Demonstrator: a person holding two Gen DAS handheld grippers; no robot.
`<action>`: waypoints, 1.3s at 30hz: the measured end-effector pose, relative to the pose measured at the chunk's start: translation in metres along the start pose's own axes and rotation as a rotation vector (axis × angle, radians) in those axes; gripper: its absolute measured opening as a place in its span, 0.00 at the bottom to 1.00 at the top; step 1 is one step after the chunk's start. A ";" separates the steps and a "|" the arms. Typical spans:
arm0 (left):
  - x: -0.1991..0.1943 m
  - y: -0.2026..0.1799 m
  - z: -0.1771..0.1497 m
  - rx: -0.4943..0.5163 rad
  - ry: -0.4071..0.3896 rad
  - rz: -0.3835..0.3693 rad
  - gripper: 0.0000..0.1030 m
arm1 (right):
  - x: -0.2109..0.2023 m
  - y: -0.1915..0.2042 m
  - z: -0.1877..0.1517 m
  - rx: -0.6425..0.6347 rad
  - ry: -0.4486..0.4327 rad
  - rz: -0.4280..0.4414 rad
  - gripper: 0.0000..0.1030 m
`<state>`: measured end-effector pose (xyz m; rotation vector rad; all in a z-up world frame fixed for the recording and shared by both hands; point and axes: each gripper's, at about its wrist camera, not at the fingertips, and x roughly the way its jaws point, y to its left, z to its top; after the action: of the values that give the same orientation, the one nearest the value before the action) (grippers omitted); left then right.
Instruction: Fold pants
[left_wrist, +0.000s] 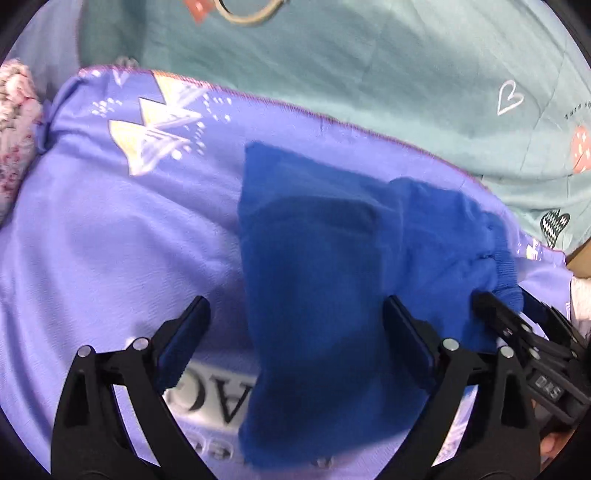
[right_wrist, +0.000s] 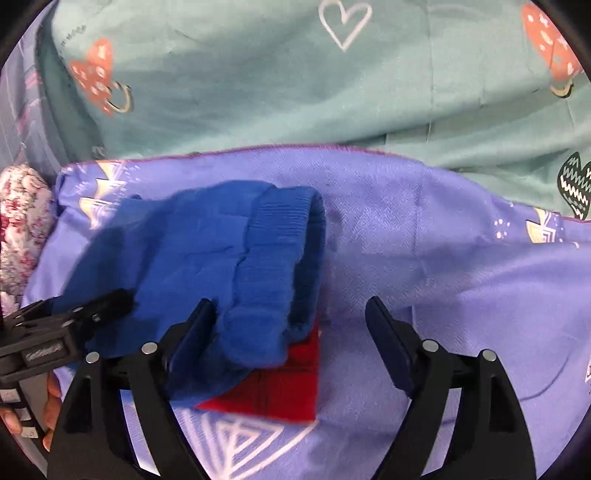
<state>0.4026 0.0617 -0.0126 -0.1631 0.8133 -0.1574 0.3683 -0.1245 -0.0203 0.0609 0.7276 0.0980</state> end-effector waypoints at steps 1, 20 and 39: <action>-0.015 -0.002 -0.002 0.010 -0.030 0.005 0.93 | -0.015 -0.002 -0.004 0.011 -0.031 0.024 0.81; -0.184 0.006 -0.191 0.125 -0.216 0.119 0.98 | -0.207 0.045 -0.151 -0.052 -0.220 -0.173 0.97; -0.173 0.009 -0.228 0.142 -0.185 0.136 0.98 | -0.201 0.017 -0.215 0.115 -0.167 -0.159 0.98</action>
<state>0.1193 0.0865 -0.0458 0.0123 0.6245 -0.0702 0.0744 -0.1257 -0.0461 0.1197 0.5688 -0.0999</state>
